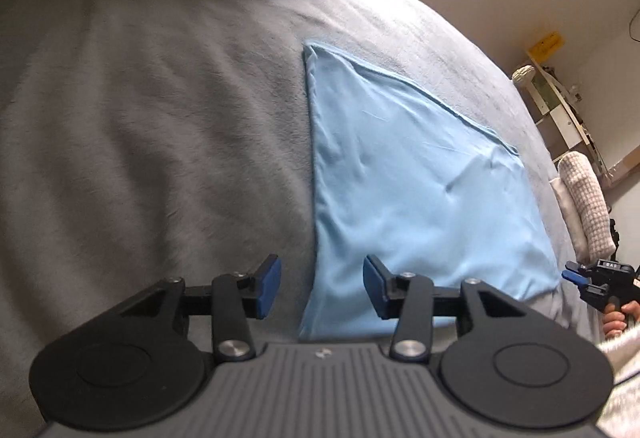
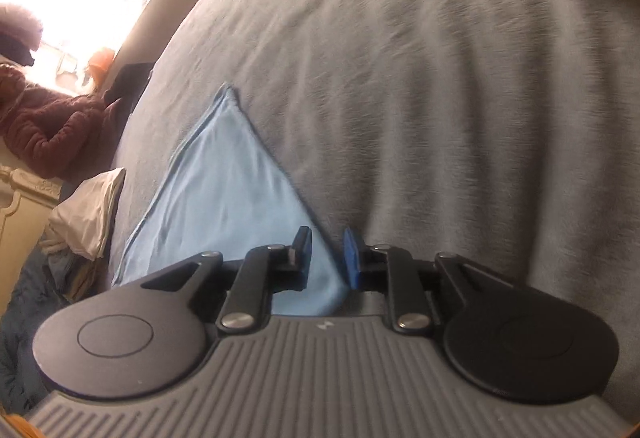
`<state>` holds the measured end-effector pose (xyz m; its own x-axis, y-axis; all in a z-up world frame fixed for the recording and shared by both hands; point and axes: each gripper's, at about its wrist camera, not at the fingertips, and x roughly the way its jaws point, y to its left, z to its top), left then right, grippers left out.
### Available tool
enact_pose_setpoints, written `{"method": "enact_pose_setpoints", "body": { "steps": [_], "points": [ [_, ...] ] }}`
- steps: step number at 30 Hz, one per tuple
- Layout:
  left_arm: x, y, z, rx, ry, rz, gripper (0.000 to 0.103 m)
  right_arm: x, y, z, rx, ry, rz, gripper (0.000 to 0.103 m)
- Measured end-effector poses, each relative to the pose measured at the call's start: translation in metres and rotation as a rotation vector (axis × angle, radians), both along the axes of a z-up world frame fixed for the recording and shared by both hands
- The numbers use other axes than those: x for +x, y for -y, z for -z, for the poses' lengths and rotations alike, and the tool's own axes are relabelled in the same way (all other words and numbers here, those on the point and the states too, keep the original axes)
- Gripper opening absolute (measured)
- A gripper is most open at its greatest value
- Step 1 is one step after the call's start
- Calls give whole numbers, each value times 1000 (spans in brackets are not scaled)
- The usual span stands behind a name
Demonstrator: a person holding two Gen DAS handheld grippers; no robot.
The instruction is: Fold clothes
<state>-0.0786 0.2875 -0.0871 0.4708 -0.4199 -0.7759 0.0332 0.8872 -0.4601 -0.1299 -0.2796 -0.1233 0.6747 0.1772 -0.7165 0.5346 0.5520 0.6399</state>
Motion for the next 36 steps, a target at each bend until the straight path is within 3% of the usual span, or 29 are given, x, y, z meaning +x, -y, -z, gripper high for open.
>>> {"method": "enact_pose_setpoints", "body": {
  "steps": [4,7,9,14,16,18,20,21,22,23,27,28,30,31,32,36],
  "points": [
    [7,2,8,14,-25,-15,31,12,2,-3,-27,22,-41,18],
    [7,-2,13,15,-39,-43,4,18,2,6,19,21,-69,15],
    [5,-5,14,22,-44,-63,1,17,2,9,41,21,-80,3],
    [0,-10,17,38,-56,-113,0,11,5,14,34,25,-36,0],
    [-1,-14,18,2,-61,-129,1,11,6,18,38,23,-31,0],
    [-2,-20,17,-52,-58,-154,4,12,5,16,30,31,-35,0],
    [-3,-24,14,-123,-47,-163,28,12,5,15,27,30,-39,0],
    [-2,-23,13,-143,-42,-159,35,12,5,16,32,30,-35,0],
    [0,-21,12,-156,-37,-153,50,11,6,16,38,30,-32,0],
    [2,-16,12,-145,-36,-137,56,11,7,17,43,31,-28,0],
    [14,4,17,-75,-49,-91,54,14,2,17,35,32,-28,1],
    [16,6,18,-67,-46,-95,51,14,2,18,34,33,-28,1],
    [19,7,18,-48,-39,-108,28,14,0,17,32,34,-28,1],
    [21,8,19,-33,-38,-114,11,14,-1,17,28,34,-30,0],
    [21,8,19,-20,-37,-119,4,14,-1,16,25,34,-32,0],
    [16,15,11,28,0,-105,2,16,-8,11,-22,33,-51,0]
  ]
}}
